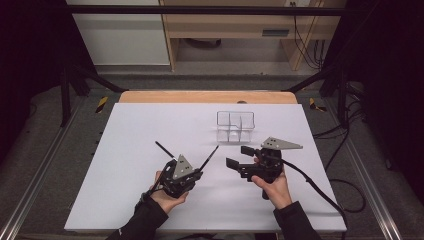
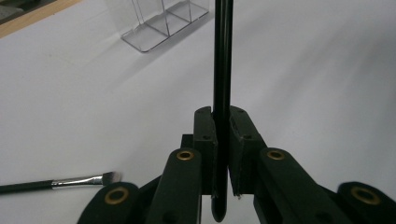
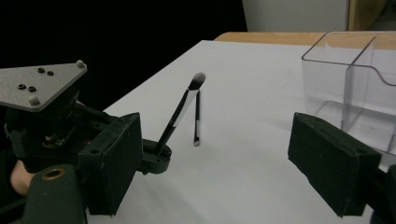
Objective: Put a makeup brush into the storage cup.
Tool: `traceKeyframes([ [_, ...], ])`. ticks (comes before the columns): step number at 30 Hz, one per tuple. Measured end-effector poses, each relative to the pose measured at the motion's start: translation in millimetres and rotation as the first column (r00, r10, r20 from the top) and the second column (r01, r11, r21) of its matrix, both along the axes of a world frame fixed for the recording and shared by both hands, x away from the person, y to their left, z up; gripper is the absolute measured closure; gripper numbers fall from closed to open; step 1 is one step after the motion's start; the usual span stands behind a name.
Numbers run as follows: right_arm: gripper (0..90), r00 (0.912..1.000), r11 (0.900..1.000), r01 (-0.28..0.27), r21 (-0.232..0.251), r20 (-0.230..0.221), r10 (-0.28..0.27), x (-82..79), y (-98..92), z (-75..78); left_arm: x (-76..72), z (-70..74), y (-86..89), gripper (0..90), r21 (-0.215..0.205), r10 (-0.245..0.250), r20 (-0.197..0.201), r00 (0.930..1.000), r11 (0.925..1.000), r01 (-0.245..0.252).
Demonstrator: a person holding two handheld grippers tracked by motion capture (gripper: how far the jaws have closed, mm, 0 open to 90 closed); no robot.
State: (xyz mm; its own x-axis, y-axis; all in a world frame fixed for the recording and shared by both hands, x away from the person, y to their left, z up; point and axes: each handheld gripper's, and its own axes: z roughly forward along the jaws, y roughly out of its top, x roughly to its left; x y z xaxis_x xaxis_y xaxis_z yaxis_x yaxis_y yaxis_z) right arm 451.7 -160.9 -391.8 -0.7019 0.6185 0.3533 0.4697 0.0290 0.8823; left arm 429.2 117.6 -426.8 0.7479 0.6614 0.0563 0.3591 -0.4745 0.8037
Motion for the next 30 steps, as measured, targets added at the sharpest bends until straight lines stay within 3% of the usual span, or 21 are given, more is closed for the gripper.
traceKeyframes([
  [6, 19.6, 1.0000, 1.000, -0.004, 0.007, -0.001, 0.004, 3.3, 14.0, -4.8, -0.8, 2.3, -1.8, 83.0, -0.055, 0.045, -0.017, 0.9988, 0.9974, -0.046],
  [16, 26.0, 0.9997, 0.997, -0.006, 0.072, -0.024, 0.008, 4.0, 24.5, -7.3, -3.6, 2.4, -13.0, 83.1, -0.093, 0.096, -0.017, 0.9952, 0.9909, -0.098],
  [30, 43.6, 0.9984, 0.992, -0.020, 0.124, -0.049, 0.026, 5.8, 28.3, -10.4, -7.0, 4.2, -26.2, 83.0, -0.130, 0.112, -0.024, 0.9935, 0.9850, -0.114],
])
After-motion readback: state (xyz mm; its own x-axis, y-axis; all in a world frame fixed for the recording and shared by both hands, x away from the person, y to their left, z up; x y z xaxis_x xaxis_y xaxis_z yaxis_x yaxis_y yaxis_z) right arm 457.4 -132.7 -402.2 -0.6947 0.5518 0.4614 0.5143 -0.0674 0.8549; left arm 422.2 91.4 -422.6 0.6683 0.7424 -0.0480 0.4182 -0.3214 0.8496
